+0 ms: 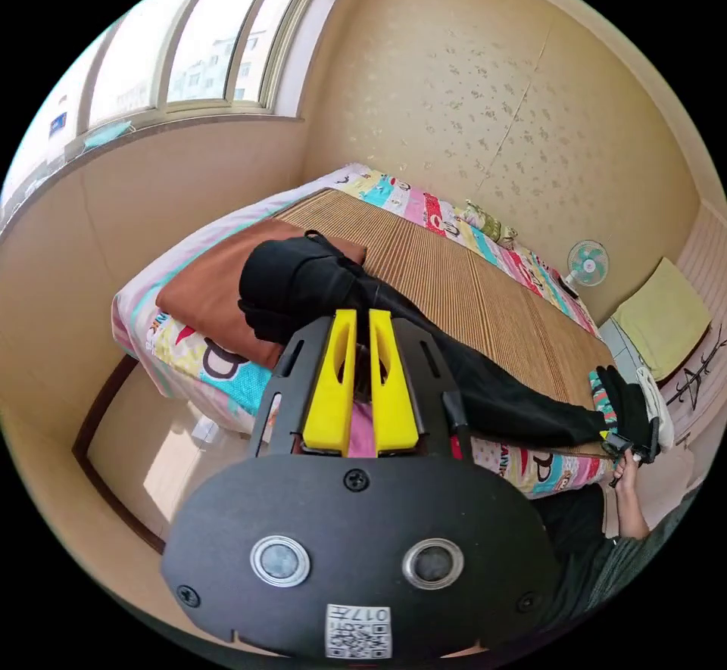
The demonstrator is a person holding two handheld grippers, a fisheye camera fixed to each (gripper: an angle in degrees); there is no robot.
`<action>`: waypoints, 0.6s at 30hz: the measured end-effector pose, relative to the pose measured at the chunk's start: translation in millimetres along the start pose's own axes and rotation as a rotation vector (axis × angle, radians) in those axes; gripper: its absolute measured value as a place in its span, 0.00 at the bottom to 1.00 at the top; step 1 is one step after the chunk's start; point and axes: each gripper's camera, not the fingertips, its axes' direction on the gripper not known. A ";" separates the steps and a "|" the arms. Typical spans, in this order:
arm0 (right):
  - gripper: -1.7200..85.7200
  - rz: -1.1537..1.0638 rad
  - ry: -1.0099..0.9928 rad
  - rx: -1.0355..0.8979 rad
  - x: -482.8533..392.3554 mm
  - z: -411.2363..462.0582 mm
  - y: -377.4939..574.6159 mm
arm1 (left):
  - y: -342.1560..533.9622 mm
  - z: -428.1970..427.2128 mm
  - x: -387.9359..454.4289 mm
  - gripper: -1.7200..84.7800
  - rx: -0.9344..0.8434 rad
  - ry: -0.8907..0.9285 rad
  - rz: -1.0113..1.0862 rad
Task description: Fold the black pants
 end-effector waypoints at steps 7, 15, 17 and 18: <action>0.03 -0.009 0.133 -0.135 1.9 44.0 -4.4 | 62.8 18.8 -117.0 0.17 0.070 0.401 -0.447; 0.02 0.078 -0.033 -0.123 32.6 47.8 3.1 | 66.4 49.6 -136.2 0.10 -0.024 0.307 -0.681; 0.02 0.083 -0.054 -0.117 36.8 48.5 7.4 | 63.8 47.2 -123.4 0.08 -0.023 0.276 -0.708; 0.02 0.085 -0.067 -0.112 39.4 49.4 10.3 | 62.0 43.3 -116.6 0.08 -0.001 0.290 -0.692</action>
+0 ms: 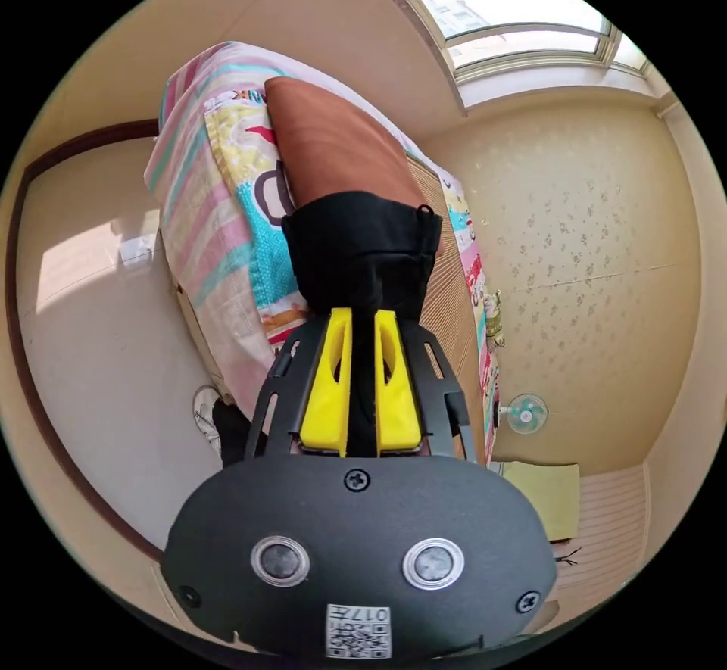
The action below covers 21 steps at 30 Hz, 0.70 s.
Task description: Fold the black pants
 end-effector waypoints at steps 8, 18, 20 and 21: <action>0.02 0.031 -0.059 -0.002 13.3 9.4 5.0 | 176.9 9.2 219.2 0.07 0.038 0.157 0.655; 0.02 0.044 -0.079 0.026 20.3 20.6 23.5 | 472.2 244.6 213.9 0.11 -0.816 0.038 1.067; 0.03 0.029 -0.082 0.046 14.3 18.3 27.3 | 486.2 230.4 196.4 0.15 -0.800 0.167 1.024; 0.03 0.004 -0.104 0.063 7.2 15.9 28.9 | 486.3 223.5 195.0 0.15 -0.788 0.189 1.029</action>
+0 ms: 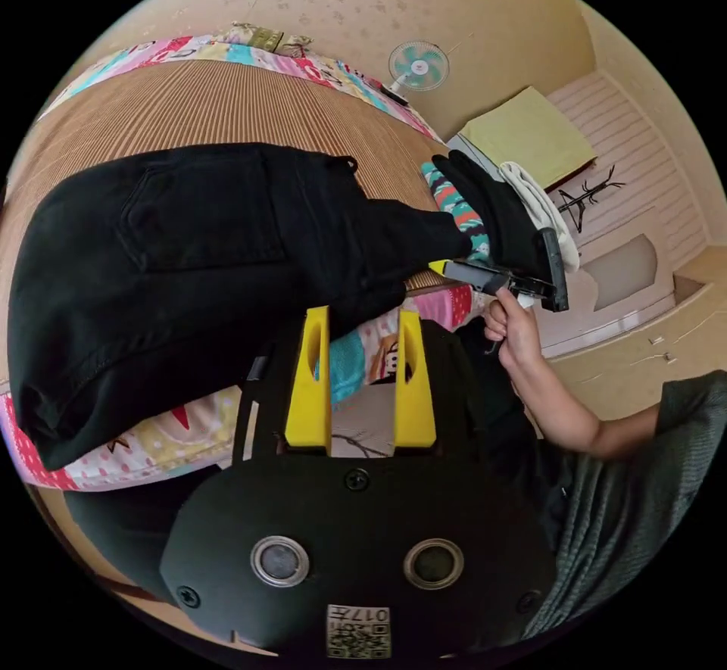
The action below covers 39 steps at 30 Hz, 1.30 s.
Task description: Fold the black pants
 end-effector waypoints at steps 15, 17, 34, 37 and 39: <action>0.02 -0.603 0.080 -0.143 -136.4 104.0 -11.9 | 127.4 -89.1 -197.2 0.17 0.096 -0.334 -0.520; 0.02 -0.586 0.076 -0.182 -136.1 102.1 -16.1 | 147.7 -100.6 -206.8 0.16 0.127 -0.266 -0.537; 0.03 -0.140 -0.111 0.009 -101.3 124.7 -4.9 | 147.4 -157.6 -101.1 0.07 0.553 0.395 -0.072; 0.03 -0.148 -0.358 -0.066 -95.2 131.9 -10.5 | 94.2 -137.3 -28.7 0.07 0.502 0.371 0.124; 0.03 -0.163 -0.460 -0.083 -82.8 127.8 -9.7 | 65.2 -104.0 1.1 0.06 0.448 0.380 0.173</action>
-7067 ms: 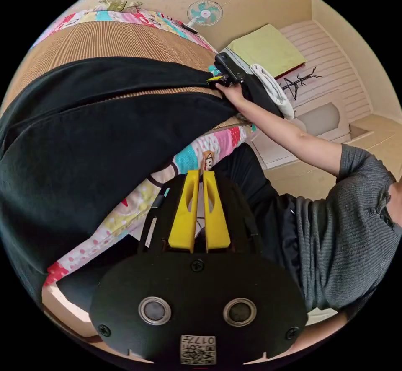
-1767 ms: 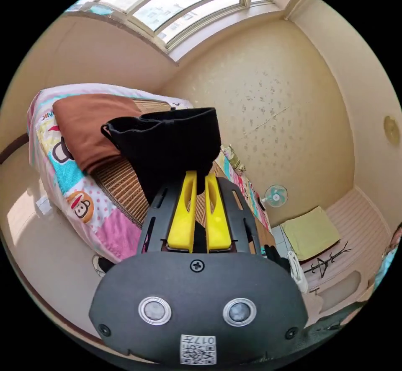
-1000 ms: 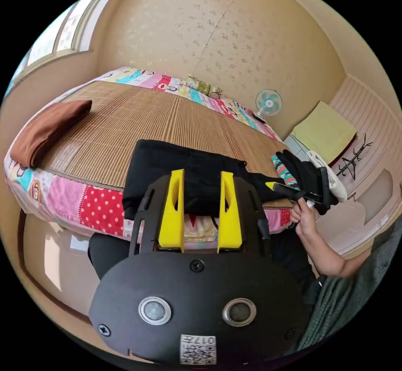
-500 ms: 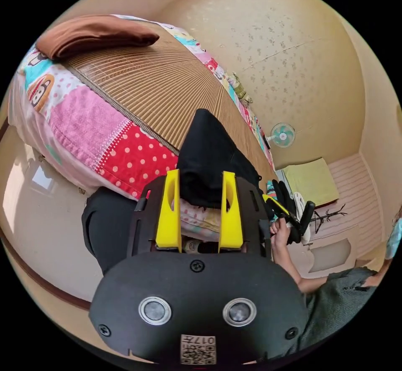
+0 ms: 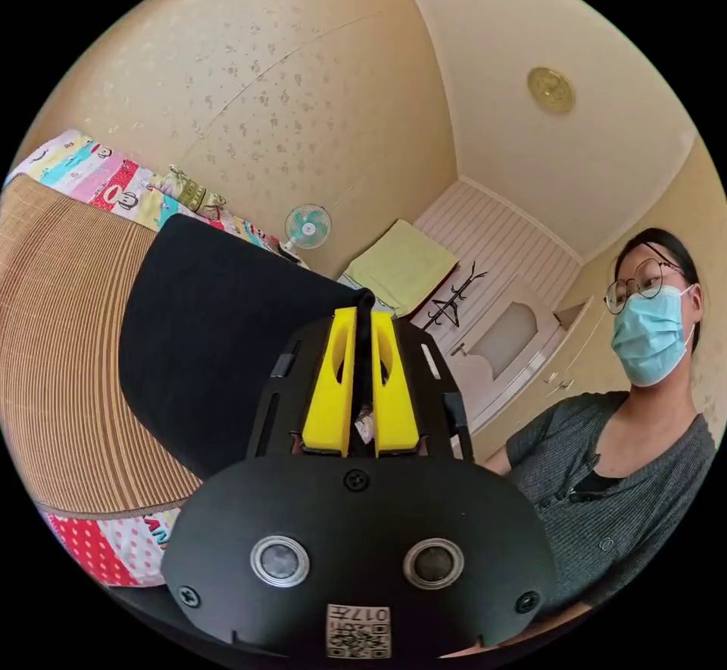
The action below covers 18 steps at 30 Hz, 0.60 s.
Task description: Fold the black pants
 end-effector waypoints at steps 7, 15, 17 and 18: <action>0.03 0.118 -0.012 0.030 48.0 -51.6 33.0 | 25.0 214.2 -29.2 0.06 -0.335 0.169 0.019; 0.04 0.255 -0.041 0.106 112.4 -118.9 73.2 | 121.7 110.5 -99.8 0.12 -0.112 -0.348 -0.157; 0.05 0.269 -0.100 0.159 121.1 -127.7 73.8 | 153.5 87.6 -145.5 0.20 -0.140 -0.554 -0.345; 0.06 0.271 -0.133 0.203 125.2 -132.3 71.7 | 160.5 87.3 -157.5 0.21 -0.171 -0.562 -0.383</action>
